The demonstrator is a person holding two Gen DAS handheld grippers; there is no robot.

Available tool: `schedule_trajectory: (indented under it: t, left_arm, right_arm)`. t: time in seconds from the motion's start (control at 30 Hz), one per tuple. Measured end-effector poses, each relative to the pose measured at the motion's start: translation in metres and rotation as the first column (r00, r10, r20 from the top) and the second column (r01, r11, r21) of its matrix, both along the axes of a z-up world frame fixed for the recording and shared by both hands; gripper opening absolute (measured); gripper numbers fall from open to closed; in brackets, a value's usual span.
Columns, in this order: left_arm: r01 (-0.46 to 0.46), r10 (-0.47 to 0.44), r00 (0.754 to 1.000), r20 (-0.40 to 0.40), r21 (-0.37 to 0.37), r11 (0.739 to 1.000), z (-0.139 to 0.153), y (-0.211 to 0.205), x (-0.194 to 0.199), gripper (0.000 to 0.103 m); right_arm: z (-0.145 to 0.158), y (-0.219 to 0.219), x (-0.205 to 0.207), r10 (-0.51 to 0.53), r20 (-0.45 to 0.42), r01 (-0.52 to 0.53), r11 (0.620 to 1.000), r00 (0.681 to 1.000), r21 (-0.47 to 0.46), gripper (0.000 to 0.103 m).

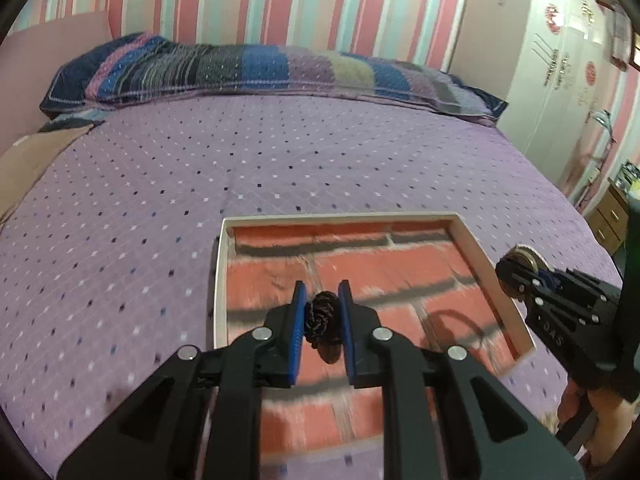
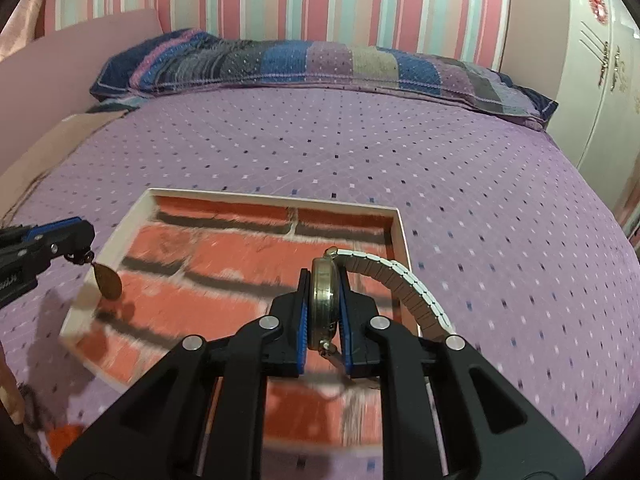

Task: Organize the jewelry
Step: 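Lift the watch with the right tool while the left tool carries the pendant to the tray, then open the right tool over the tray while the left tool releases the pendant there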

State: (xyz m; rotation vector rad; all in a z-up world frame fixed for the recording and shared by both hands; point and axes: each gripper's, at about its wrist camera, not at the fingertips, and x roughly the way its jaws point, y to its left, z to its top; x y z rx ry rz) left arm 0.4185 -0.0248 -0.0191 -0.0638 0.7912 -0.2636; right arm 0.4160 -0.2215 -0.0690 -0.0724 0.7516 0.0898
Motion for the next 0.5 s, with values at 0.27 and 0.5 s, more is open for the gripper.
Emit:
schedule_trajectory:
  t: [0.27, 0.5]
  left_arm:
    - [-0.028, 0.03, 0.995, -0.093, 0.032, 0.999, -0.041, -0.004, 0.081, 0.017]
    - [-0.027, 0.038, 0.991, -0.131, 0.089, 0.996, -0.062, -0.016, 0.117, 0.017]
  right_arm:
    - [-0.023, -0.005, 0.082, -0.013, -0.095, 0.016, 1.0, 0.995, 0.026, 0.013]
    - [-0.053, -0.008, 0.123, -0.025, -0.2, 0.033, 0.999, 0.979, 0.035, 0.013]
